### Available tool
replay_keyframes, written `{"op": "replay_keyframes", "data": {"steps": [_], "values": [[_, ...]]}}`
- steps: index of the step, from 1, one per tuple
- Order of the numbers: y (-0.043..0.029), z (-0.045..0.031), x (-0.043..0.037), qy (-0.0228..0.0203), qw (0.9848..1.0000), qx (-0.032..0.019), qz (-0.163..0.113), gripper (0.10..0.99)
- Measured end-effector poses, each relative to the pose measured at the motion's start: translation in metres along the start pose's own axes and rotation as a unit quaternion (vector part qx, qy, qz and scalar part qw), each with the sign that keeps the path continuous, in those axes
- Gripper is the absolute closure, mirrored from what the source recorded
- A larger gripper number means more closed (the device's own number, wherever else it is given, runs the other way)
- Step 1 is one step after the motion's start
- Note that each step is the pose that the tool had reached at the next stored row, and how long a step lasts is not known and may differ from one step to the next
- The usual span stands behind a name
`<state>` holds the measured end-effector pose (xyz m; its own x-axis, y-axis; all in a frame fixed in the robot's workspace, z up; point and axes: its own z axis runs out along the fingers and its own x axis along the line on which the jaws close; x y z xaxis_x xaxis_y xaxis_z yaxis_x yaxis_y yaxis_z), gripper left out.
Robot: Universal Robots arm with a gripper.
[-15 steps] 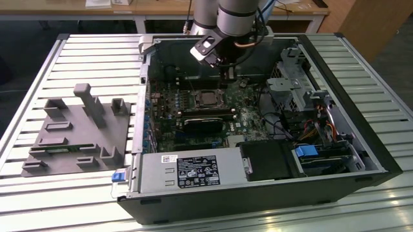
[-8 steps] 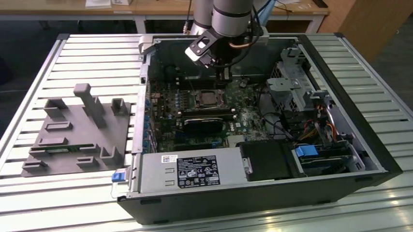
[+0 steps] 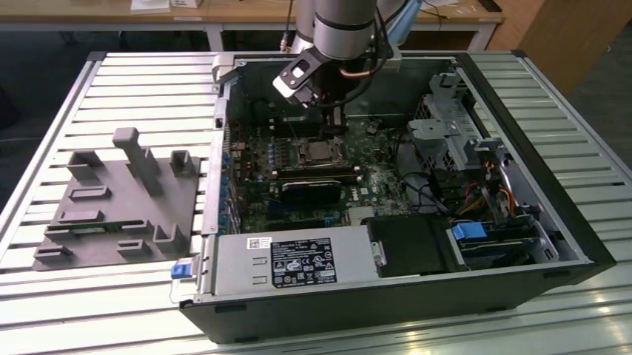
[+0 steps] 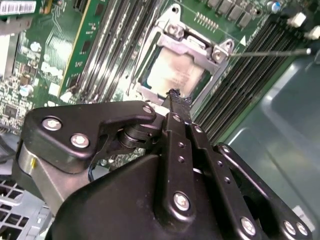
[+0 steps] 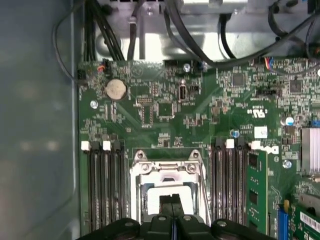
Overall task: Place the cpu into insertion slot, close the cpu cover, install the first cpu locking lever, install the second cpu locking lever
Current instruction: 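Close the cpu cover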
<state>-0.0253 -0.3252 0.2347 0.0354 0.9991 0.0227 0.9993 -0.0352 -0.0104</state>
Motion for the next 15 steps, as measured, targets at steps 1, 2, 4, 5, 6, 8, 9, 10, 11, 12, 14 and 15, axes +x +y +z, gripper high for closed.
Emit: {"op": "replay_keyframes", "data": {"steps": [1, 2, 4, 5, 6, 8, 9, 10, 11, 12, 14, 15], "values": [[-0.0012, 0.001, -0.001, 0.0, 1.0, -0.0002, 0.0, 0.98], [-0.0023, 0.0021, -0.0021, 0.0, 1.0, -0.0003, 0.0, 0.98], [-0.0045, 0.0042, -0.0041, 0.0001, 1.0, -0.0005, 0.0, 0.98], [-0.0055, 0.0053, -0.005, 0.0001, 1.0, -0.0006, 0.0, 0.98], [-0.0065, 0.0063, -0.0058, 0.0002, 1.0, -0.0006, 0.0, 0.98], [-0.0101, 0.0091, -0.0076, 0.0, 1.0, -0.0006, 0.0, 0.98], [-0.0113, 0.01, -0.0078, 0.0001, 1.0, -0.0007, 0.0, 0.98], [-0.0125, 0.0107, -0.0079, 0.0001, 1.0, -0.0008, 0.0, 0.98], [-0.0133, 0.0109, -0.008, 0.0001, 1.0, -0.0016, 0.0, 0.98], [-0.0135, 0.0109, -0.008, 0.0001, 1.0, -0.0027, 0.0, 0.98], [-0.0134, 0.011, -0.0079, 0.0002, 1.0, -0.0029, 0.0, 0.98], [-0.0134, 0.011, -0.008, 0.0002, 1.0, -0.003, 0.0, 0.98]]}}
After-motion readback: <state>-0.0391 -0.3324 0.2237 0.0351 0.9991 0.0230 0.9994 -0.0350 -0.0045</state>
